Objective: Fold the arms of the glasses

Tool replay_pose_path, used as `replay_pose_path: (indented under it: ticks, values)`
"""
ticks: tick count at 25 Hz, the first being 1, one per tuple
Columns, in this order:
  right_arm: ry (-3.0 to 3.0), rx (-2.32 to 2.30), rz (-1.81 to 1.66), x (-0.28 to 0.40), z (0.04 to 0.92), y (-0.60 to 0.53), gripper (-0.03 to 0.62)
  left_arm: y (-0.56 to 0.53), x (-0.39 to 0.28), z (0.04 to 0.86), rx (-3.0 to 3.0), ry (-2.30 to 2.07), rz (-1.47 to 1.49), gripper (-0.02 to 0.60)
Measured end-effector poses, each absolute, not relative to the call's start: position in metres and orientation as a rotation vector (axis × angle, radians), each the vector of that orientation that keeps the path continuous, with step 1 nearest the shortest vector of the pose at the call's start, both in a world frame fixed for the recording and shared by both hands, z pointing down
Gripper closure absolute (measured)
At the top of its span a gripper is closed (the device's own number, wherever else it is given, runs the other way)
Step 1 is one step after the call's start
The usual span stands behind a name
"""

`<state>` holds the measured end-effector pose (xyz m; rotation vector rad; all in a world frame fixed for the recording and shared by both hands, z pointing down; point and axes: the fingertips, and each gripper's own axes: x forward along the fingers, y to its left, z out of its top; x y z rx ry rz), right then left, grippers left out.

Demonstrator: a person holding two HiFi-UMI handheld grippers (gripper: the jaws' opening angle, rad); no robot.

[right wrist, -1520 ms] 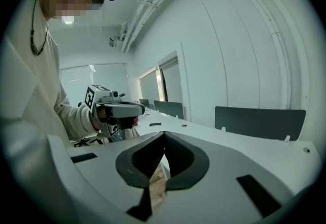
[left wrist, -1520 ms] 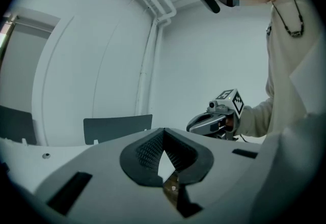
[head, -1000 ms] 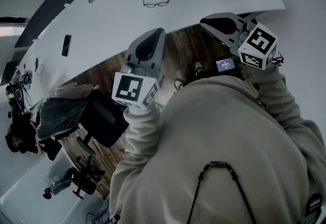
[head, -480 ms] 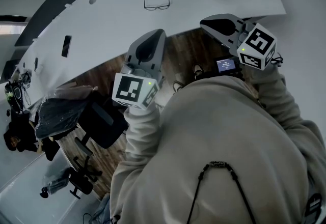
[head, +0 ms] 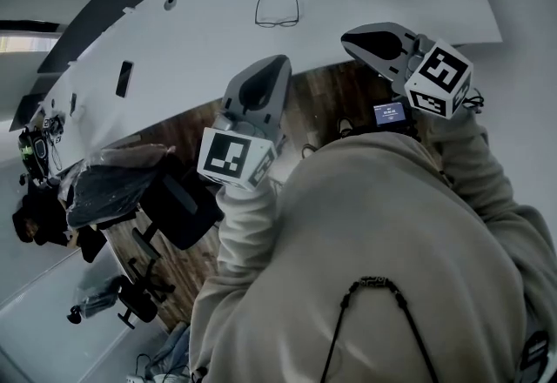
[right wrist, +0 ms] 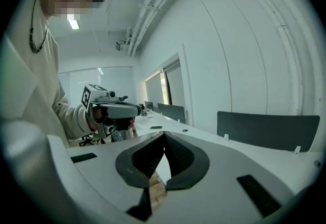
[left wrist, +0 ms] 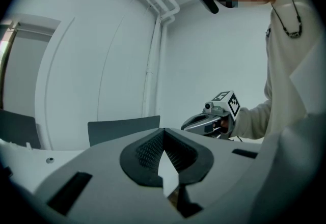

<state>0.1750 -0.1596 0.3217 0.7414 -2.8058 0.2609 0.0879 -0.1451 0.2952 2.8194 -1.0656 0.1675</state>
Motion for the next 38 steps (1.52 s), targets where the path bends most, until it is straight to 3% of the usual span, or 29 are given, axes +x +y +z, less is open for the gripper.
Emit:
replay_pose_path:
  ticks: [14, 35, 37, 38]
  values:
    - [-2.715, 0.598, 0.265, 0.191, 0.386, -0.245, 0.574, -0.151, 0.08, 0.311, 2.662, -1.233, 0.268, 0.577]
    - [-2.496, 0.185, 0.2, 0.046, 0.51, -0.325, 0.572, -0.097, -0.057, 0.369, 2.222, -1.622, 0.208, 0.577]
    - [-2.459, 0.172, 0.228, 0.037, 0.525, -0.33, 0.553, -0.092, -0.068, 0.371, 2.199, -1.638, 0.205, 0.577]
    - [-2.442, 0.168, 0.256, 0.033, 0.532, -0.331, 0.504, -0.088, -0.073, 0.374, 2.186, -1.644, 0.208, 0.577]
